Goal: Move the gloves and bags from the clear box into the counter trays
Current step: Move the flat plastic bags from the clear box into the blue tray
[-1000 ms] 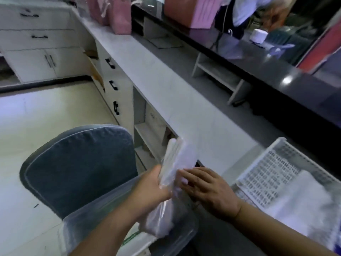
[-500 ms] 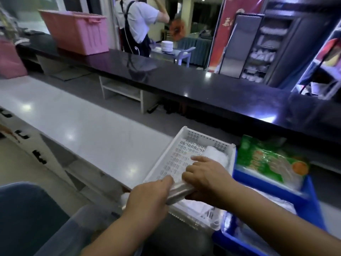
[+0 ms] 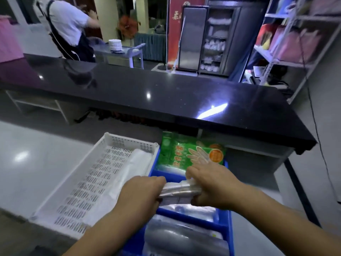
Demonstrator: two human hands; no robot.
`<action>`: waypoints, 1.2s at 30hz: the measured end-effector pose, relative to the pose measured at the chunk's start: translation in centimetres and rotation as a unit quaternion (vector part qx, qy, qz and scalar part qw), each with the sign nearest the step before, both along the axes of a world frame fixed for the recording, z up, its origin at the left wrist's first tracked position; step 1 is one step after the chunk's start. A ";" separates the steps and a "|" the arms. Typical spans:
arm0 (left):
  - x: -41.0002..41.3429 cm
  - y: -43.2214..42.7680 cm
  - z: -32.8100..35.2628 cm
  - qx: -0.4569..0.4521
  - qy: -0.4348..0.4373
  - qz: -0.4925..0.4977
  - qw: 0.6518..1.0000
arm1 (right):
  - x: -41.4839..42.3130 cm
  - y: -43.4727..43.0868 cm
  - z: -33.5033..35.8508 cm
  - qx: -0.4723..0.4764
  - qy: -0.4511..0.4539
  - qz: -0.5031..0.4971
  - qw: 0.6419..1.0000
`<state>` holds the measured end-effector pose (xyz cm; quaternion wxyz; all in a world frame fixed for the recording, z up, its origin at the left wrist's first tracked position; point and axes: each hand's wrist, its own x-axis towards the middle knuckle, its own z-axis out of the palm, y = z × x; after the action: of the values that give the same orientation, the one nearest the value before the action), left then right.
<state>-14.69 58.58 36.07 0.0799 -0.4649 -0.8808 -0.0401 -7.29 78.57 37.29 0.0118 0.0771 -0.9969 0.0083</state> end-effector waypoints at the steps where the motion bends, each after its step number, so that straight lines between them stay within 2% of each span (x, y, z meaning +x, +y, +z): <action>1: 0.2 1.2 0.2 -0.008 0.016 -0.008 1.000 | 0.3 0.5 -0.1 -0.004 -0.002 -0.006 1.000; 7: -0.1 5.9 0.6 0.038 0.041 -0.044 0.997 | 1.8 3.8 -1.2 0.007 0.017 -0.075 0.997; 11: -2.1 7.2 -0.9 0.108 -0.044 0.010 0.993 | 3.5 6.9 -1.4 0.022 0.061 -0.138 0.988; 13: -3.3 7.7 -2.9 0.058 -0.093 0.036 0.993 | 4.6 8.4 -1.4 0.027 0.068 -0.184 0.980; 16: -3.8 9.1 -6.4 -0.119 -0.144 -0.017 0.982 | 6.2 9.8 -1.7 0.015 0.074 -0.249 0.966; 20: -3.9 10.4 -9.7 -0.193 -0.127 -0.043 0.972 | 7.4 10.4 -2.5 0.011 0.062 -0.284 0.957; 29: -4.4 9.9 -11.3 -0.165 -0.111 -0.036 0.979 | 5.2 8.7 -3.5 -0.013 0.032 -0.285 0.958; 36: -4.3 7.8 -10.0 -0.103 -0.279 -0.017 0.955 | 0.0 4.5 -2.7 0.013 0.119 -0.203 0.972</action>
<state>-19.01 66.39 26.02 -0.2180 -0.4559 -0.8593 -0.0787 -7.26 83.07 34.57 0.1307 -0.1264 -0.9832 -0.0167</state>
